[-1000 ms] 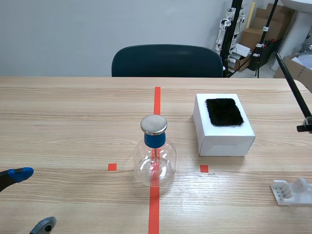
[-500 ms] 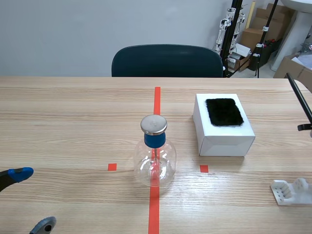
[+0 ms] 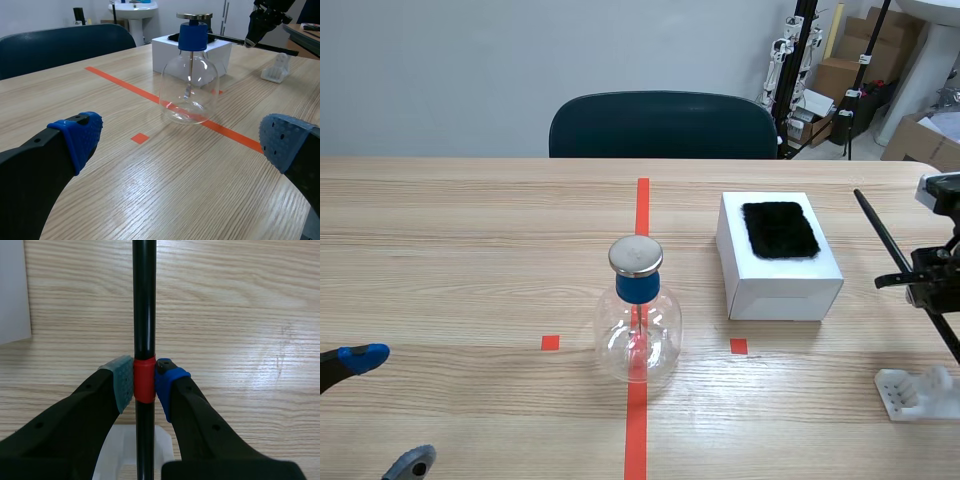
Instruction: Do the electroscope experiment. put the rod down on the box
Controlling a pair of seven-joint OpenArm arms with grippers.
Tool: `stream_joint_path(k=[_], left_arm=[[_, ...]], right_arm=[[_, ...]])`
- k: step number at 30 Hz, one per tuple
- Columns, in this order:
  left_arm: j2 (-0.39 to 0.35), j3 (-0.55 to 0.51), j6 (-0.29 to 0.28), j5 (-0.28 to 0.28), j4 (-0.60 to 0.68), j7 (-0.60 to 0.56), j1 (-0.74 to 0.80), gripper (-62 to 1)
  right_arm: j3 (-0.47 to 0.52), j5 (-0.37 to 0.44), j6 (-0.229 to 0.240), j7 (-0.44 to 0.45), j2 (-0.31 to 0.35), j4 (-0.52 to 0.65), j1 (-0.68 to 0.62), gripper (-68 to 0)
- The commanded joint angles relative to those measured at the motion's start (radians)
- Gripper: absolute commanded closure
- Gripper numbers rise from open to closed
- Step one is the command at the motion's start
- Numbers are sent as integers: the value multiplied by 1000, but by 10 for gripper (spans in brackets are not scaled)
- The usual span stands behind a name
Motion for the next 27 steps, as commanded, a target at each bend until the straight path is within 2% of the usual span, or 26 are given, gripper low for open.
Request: stream_joint_path(k=[1,8,16,22,27], left_arm=[[-9,-6,-6,-10,5,-14,2,-623],[-9,-6,-6,-10,5,-14,2,-623],[-9,-6,-6,-10,5,-14,2,-623],[-9,-6,-6,-10,5,-14,2,-623],[-9,-6,-6,-10,5,-14,2,-623]], right_arm=[[-1,-2,-3,8,3,-11,43,-39],[-72,-5,-3,8,-30,-116,109,-39],[-98,-9,-3,25,-50,-135,113,-42],[-102,-20,-3,-29,-47,-137,112,-147],[-102,-19,-4,-69,-38,-137,94,-171]])
